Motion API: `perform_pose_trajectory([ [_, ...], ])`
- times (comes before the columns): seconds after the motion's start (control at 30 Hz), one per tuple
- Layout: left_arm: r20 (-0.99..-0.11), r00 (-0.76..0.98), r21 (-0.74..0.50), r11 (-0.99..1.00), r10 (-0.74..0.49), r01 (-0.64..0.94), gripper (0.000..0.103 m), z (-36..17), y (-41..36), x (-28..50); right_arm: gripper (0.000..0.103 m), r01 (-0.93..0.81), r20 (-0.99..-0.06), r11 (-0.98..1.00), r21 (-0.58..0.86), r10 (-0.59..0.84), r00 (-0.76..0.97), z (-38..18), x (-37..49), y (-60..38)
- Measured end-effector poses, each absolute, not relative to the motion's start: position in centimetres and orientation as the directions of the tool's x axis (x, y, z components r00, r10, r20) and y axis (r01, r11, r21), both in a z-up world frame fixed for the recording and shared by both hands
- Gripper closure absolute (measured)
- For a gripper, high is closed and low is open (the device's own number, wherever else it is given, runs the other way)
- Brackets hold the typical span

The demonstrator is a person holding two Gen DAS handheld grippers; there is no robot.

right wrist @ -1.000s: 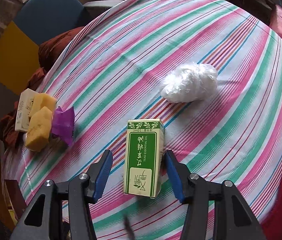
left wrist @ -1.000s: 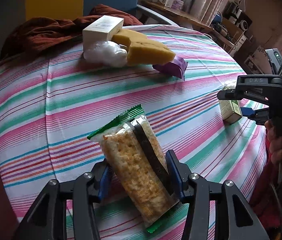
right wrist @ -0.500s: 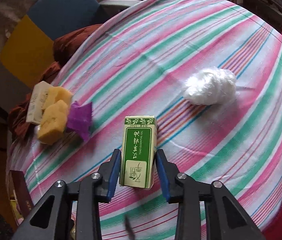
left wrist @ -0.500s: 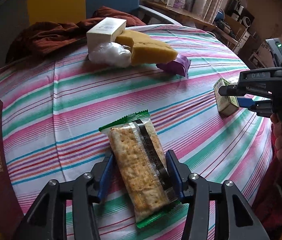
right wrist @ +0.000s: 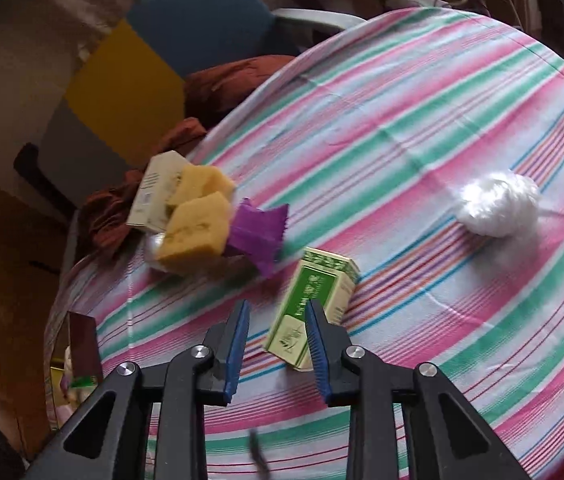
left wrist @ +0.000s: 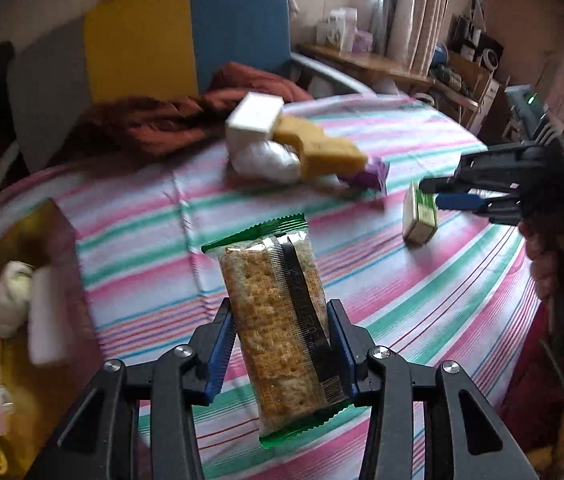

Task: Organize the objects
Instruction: 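Carry cracker pack and green box to the gold tray and release both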

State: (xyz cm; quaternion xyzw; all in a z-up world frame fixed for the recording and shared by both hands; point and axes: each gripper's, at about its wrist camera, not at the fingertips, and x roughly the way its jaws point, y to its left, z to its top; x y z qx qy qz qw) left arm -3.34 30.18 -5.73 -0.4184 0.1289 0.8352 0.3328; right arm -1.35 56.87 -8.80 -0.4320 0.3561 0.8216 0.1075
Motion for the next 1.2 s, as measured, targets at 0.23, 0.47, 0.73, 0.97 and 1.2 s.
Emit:
perform_pose_trajectory([
  [0.23, -0.723, -0.530, -0.042, -0.793, 0.444, -0.607, 0.058, -2.1, 24.8, -3.0, 0.072, -0.518, -0.820, -0.727, 0.451, -0.109, -0.561, -9.3, -1.6, 56.7],
  [0.47, -0.701, -0.562, -0.072, -0.827, 0.439, -0.557, 0.058, -1.1, 20.1, -2.8, 0.052, -0.545, -0.831, -0.713, 0.442, -0.095, -0.549, -9.6, -1.4, 56.8],
  [0.73, -0.698, -0.567, -0.112, -0.849, 0.437, -0.517, 0.058, -1.3, 16.2, -2.5, 0.052, -0.602, -0.912, -0.747, 0.283, -0.016, -0.409, -11.5, -2.9, 56.6],
  [0.97, -0.691, -0.589, -0.120, -0.871, 0.419, -0.477, 0.058, -1.3, 13.6, -2.4, 0.073, -0.603, -0.918, -0.765, 0.225, 0.040, -0.393, -11.5, -2.9, 56.6],
  [1.2, -0.694, -0.628, -0.114, -0.915, 0.352, -0.387, 0.058, -1.4, 8.5, -2.8, 0.073, -0.476, -0.856, -0.826, 0.301, -0.014, -0.516, -8.5, -3.0, 53.7],
])
